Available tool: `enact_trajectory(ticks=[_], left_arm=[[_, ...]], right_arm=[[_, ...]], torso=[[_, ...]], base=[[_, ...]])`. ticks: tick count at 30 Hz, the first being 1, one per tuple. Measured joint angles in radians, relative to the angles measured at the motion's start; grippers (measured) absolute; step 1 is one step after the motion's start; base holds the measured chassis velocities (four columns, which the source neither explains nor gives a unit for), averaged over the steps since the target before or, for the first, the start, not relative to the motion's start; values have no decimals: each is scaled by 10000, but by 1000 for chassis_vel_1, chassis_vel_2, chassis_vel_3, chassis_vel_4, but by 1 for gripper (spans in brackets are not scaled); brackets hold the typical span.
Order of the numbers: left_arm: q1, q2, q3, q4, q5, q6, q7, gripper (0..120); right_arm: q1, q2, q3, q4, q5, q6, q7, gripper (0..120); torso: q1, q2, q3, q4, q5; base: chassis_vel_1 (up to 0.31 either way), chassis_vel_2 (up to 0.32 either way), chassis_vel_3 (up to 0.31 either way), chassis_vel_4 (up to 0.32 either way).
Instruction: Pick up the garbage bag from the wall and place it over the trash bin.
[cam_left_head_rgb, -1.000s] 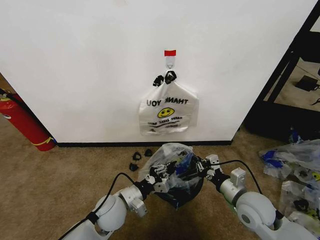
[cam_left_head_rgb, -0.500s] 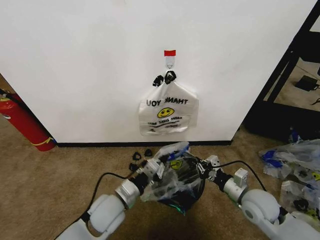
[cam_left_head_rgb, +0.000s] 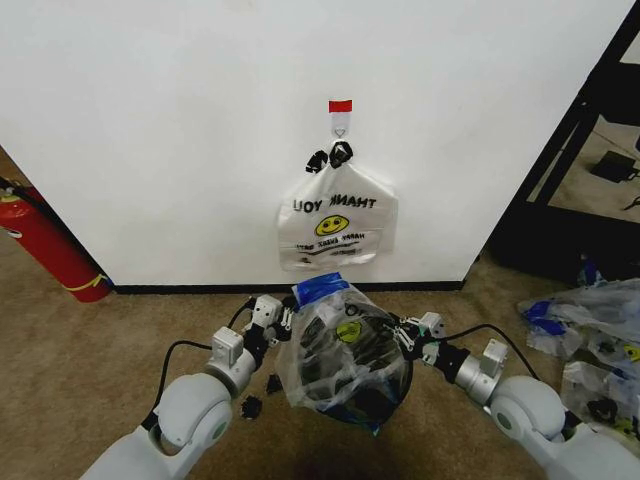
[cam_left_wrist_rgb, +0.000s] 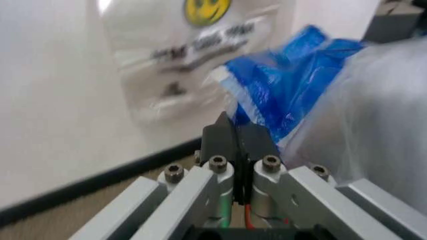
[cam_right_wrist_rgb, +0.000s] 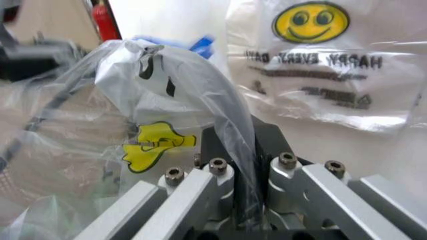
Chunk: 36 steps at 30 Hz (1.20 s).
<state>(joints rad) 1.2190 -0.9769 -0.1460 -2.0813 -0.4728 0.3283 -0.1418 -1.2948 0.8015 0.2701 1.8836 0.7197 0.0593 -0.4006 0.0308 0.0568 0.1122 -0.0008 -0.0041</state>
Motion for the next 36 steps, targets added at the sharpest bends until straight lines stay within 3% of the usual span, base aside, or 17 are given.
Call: enact_trajectory(ticks=[8,18,21,27,31,33,34,36], left_arm=[[-51,-242,-156,83,-926,426,-326,0],[116,-452,-274,258,-1530,468,63,0],[104,-639,-231,336,-1931,-130,205,15],[13,-804,-439,491,-2499,-1228,495,33],[2,-831,-470,519,-2576,-1394,511,36],[-8,-939,-637,622,-2835,-1899,582,56],[-6,-947,-652,634,-2832,-1911,574,56],[22,-1002,-702,851,-2283,-1870,96,69]], right_arm=[[-21,-19,202,-547,1082,373,-1388,0],[-178,260,31,-571,2566,681,-897,0],[-254,433,-102,-541,2703,757,-560,0],[-266,599,-236,-488,2606,760,273,0],[-270,627,-267,-483,2557,760,500,0],[-311,768,-405,-476,2459,760,1361,0],[-318,784,-415,-473,2456,761,1420,0],[-394,916,-487,-442,2431,766,1804,0]], torso=[[0,0,0,-3,1],[0,0,0,-1,1],[0,0,0,-3,0],[0,0,0,-2,0],[0,0,0,-2,0],[0,0,0,-3,0],[0,0,0,-3,0],[0,0,0,-3,0]], base=[[0,0,0,0],[0,0,0,0],[0,0,0,0],[0,0,0,0],[0,0,0,0],[0,0,0,0],[0,0,0,0],[0,0,0,0]])
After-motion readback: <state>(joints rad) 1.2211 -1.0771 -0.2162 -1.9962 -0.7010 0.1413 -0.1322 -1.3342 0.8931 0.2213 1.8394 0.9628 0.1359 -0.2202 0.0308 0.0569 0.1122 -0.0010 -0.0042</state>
